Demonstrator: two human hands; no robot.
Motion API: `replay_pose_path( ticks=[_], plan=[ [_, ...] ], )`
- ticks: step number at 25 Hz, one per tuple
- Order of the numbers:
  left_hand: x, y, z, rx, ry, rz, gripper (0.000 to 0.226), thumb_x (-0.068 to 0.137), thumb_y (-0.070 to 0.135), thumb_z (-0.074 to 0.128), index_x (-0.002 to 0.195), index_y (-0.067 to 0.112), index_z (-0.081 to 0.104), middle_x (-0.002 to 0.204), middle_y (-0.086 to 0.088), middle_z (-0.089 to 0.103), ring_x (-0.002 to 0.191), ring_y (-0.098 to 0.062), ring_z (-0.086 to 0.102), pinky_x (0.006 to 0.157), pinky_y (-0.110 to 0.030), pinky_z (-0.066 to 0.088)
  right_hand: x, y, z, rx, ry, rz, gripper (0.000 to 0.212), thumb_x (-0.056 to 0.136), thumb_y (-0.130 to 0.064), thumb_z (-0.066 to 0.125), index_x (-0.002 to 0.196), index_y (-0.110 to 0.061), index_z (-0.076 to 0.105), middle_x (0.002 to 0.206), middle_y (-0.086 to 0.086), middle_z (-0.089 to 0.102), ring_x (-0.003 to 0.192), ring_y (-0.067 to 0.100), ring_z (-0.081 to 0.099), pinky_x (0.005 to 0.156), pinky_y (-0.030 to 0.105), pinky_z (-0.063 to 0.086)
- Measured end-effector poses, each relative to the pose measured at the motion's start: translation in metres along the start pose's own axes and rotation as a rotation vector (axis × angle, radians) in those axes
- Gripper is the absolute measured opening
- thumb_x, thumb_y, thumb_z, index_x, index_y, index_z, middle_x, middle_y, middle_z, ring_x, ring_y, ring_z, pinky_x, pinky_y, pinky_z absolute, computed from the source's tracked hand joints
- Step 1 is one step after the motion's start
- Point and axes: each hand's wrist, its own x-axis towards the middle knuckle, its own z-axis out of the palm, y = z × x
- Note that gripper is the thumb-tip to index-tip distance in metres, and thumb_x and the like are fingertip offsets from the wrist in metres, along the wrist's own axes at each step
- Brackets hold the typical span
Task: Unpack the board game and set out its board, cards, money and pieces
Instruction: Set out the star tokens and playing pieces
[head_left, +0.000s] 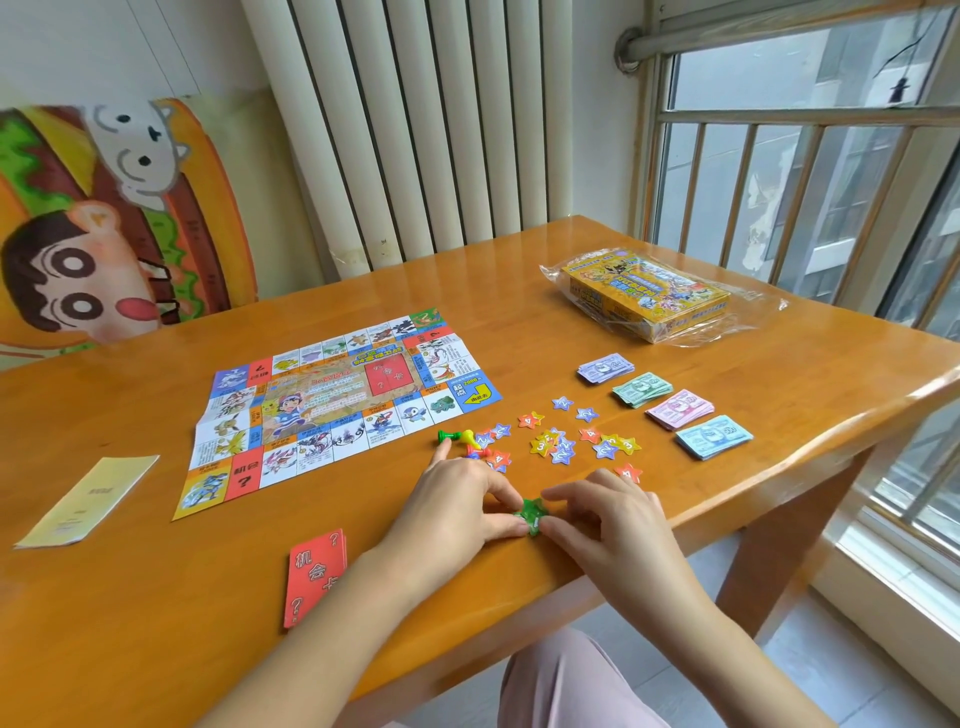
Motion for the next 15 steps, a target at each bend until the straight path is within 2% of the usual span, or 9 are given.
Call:
replay_pose_path(
  ticks=[1, 3, 5, 8, 12, 15],
  plan=[
    [-0.001, 0.001, -0.003, 0.007, -0.001, -0.005, 0.026, 0.074, 0.048, 0.074, 0.097, 0.035, 0.072, 0.116, 0.010, 0.066, 0.141, -0.021, 0.025, 0.117, -0.033, 0.007, 0.000, 0.000, -0.001, 0.031, 0.010, 0.015, 0.026, 0.085, -0.045, 0.066, 0.108, -0.035, 0.068, 0.086, -0.014, 0.050, 0.083, 0.006, 0.047, 0.076, 0.029, 0.033],
    [-0.001, 0.002, -0.009, 0.052, 0.002, 0.009, 0.028, 0.074, 0.047, 0.074, 0.098, 0.031, 0.072, 0.111, 0.008, 0.066, 0.135, -0.017, 0.034, 0.119, -0.033, 0.002, -0.001, 0.001, -0.001, 0.036, 0.021, 0.038, 0.032, 0.081, -0.051, 0.065, 0.107, -0.033, 0.069, 0.088, -0.012, 0.049, 0.085, 0.008, 0.049, 0.078, 0.031, 0.038],
    [-0.003, 0.001, -0.013, 0.077, -0.010, -0.005, 0.024, 0.076, 0.044, 0.074, 0.095, 0.029, 0.073, 0.111, 0.007, 0.067, 0.133, -0.014, 0.036, 0.119, -0.031, 0.001, -0.001, 0.000, 0.001, -0.012, 0.023, 0.027, 0.039, 0.077, -0.057, 0.058, 0.106, -0.035, 0.071, 0.089, -0.011, 0.050, 0.092, 0.011, 0.051, 0.077, 0.032, 0.036],
    [-0.004, 0.000, -0.013, 0.006, -0.059, -0.079, 0.014, 0.076, 0.039, 0.075, 0.089, 0.033, 0.073, 0.120, 0.007, 0.065, 0.144, -0.020, 0.016, 0.115, -0.031, 0.013, 0.004, -0.004, 0.001, -0.075, -0.045, 0.055, 0.030, 0.084, -0.053, 0.062, 0.111, -0.042, 0.067, 0.094, -0.012, 0.050, 0.098, 0.008, 0.048, 0.075, 0.029, 0.025],
    [-0.001, 0.001, -0.011, -0.024, -0.089, -0.092, 0.005, 0.076, 0.037, 0.076, 0.077, 0.037, 0.071, 0.116, 0.007, 0.067, 0.144, -0.022, 0.018, 0.115, -0.032, 0.015, 0.005, -0.008, -0.001, -0.070, -0.090, 0.058, 0.022, 0.086, -0.049, 0.060, 0.107, -0.046, 0.068, 0.084, -0.016, 0.043, 0.090, 0.006, 0.042, 0.072, 0.029, 0.022],
    [0.000, 0.005, -0.011, -0.023, -0.081, -0.098, 0.006, 0.078, 0.034, 0.075, 0.084, 0.033, 0.074, 0.118, 0.007, 0.067, 0.144, -0.022, 0.017, 0.113, -0.031, 0.019, 0.006, -0.010, -0.001, -0.051, -0.083, 0.043, 0.020, 0.086, -0.046, 0.062, 0.104, -0.044, 0.070, 0.082, -0.015, 0.044, 0.087, 0.008, 0.044, 0.073, 0.030, 0.024]
  ],
)
